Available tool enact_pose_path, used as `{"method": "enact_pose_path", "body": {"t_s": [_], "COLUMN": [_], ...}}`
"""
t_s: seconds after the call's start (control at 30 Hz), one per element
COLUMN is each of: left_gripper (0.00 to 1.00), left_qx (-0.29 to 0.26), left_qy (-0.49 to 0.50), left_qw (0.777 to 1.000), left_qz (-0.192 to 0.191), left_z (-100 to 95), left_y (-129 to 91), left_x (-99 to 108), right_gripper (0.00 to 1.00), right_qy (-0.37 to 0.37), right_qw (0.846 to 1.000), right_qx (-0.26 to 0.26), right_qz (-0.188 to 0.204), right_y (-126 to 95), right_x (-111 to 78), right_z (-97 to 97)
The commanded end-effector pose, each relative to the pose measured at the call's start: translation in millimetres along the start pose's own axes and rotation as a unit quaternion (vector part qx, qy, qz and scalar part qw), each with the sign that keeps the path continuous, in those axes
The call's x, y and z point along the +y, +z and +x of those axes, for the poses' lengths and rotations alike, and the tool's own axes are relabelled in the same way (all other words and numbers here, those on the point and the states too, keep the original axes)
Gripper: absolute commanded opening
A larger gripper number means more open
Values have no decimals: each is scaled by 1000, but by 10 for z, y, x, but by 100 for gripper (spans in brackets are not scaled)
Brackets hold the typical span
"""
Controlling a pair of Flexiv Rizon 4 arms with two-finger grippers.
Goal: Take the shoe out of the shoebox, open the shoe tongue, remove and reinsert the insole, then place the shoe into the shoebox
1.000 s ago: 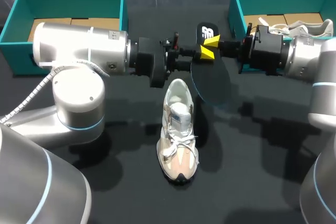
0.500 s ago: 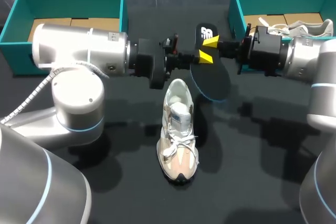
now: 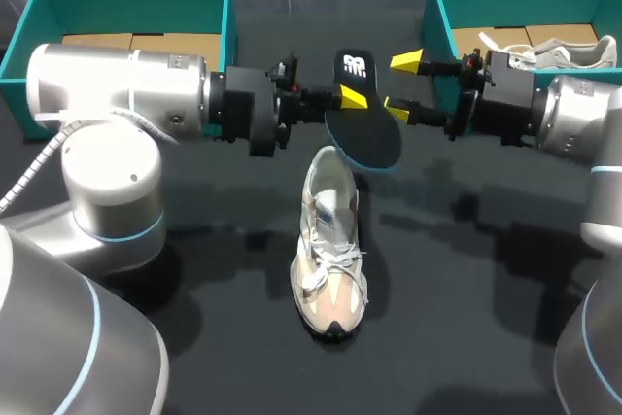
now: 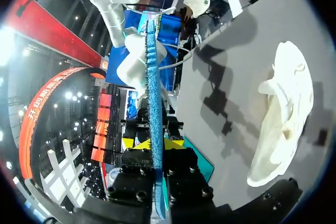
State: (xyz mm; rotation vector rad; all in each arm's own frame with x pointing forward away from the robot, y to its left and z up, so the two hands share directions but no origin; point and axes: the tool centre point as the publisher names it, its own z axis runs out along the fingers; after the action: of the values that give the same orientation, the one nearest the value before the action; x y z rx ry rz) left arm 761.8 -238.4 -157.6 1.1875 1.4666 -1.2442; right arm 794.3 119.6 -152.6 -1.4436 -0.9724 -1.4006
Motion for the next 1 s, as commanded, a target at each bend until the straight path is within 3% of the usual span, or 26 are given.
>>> {"method": "enact_pose_path", "body": {"t_s": [0.03,0.17,0.3,0.73,0.87,1.0], "left_gripper": [0,0,0,0,0,0], "left_qx": [9,7,16,16,7,5], "left_qy": [-44,-156,-337,-337,-497,-591], "left_qw": [999,987,939,939,867,807], "left_qz": [10,25,69,69,46,22], "left_z": [-1,34,85,85,-44,-104], "left_y": [-257,-325,-359,-359,-359,-373], "left_x": [-7,11,36,36,124,161], "right_gripper": [100,100,100,100,100,100], "right_qy": [0,0,0,0,0,0], "right_qw": [1000,1000,1000,1000,1000,1000], "right_qx": [-2,-2,-2,-2,-2,-2], "right_qz": [-2,-2,-2,-2,-2,-2], "right_y": [-167,-167,-167,-167,-167,-167], "right_x": [-61,-61,-61,-61,-61,-61], "right_z": [34,34,34,34,34,34]}}
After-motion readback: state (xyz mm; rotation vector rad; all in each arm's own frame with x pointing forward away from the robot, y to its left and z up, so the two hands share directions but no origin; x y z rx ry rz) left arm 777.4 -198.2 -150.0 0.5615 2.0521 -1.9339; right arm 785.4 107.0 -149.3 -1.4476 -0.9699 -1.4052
